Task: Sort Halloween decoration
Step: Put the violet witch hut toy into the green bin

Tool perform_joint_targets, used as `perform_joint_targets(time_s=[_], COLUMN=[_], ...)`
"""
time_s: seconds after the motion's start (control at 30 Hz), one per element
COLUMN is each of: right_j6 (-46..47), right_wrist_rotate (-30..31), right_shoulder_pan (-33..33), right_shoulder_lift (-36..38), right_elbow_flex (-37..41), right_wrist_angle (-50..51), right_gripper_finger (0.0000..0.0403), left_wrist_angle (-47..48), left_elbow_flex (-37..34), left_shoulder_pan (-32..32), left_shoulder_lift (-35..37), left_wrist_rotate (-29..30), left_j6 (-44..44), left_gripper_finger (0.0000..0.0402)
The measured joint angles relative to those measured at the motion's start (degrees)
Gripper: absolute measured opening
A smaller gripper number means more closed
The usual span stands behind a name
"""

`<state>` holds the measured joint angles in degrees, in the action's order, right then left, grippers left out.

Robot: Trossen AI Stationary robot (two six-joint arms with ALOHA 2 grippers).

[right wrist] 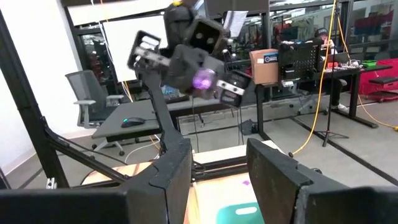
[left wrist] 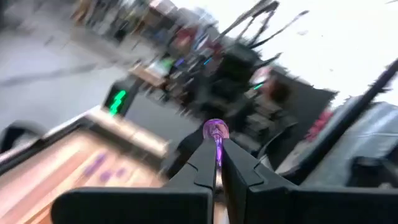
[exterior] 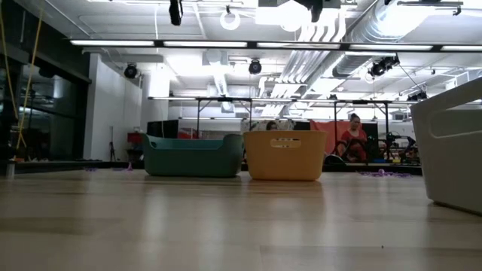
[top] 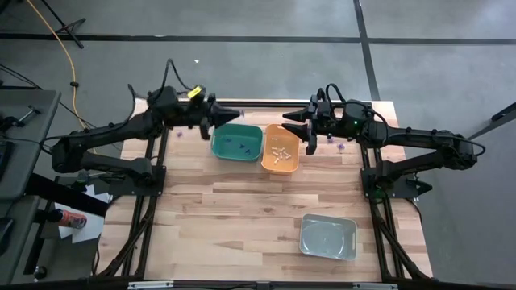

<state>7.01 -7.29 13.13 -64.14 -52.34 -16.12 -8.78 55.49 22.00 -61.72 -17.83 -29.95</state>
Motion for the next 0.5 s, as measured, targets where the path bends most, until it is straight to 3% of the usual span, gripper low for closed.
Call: perform_joint_targets(time_s=[0.13,0.27,0.5], right_j6=[0.0,0.0,0.02], right_wrist_rotate=[0.0,0.02,0.49], right_shoulder_pan=[0.0,0.0,0.0], right_shoulder_lift=[0.0,0.0,0.0], right_elbow_flex=[0.0,0.0,0.0], right_wrist_angle=[0.04,0.17,0.44], right_gripper_finger=[0.0149,0.0149,0.0149], left_wrist_angle=[21.95,40.05,52.14], left_elbow_flex=[8.13,11.89,11.88], left_shoulder_pan=[3.48,5.13,2.24], left_shoulder_lift=[-4.86,-11.81,-23.98], left_wrist_rotate=[0.15,2.38,11.7], left_j6=[3.04,4.07,9.38], left_gripper_finger=[0.0001,0.0001,0.0001])
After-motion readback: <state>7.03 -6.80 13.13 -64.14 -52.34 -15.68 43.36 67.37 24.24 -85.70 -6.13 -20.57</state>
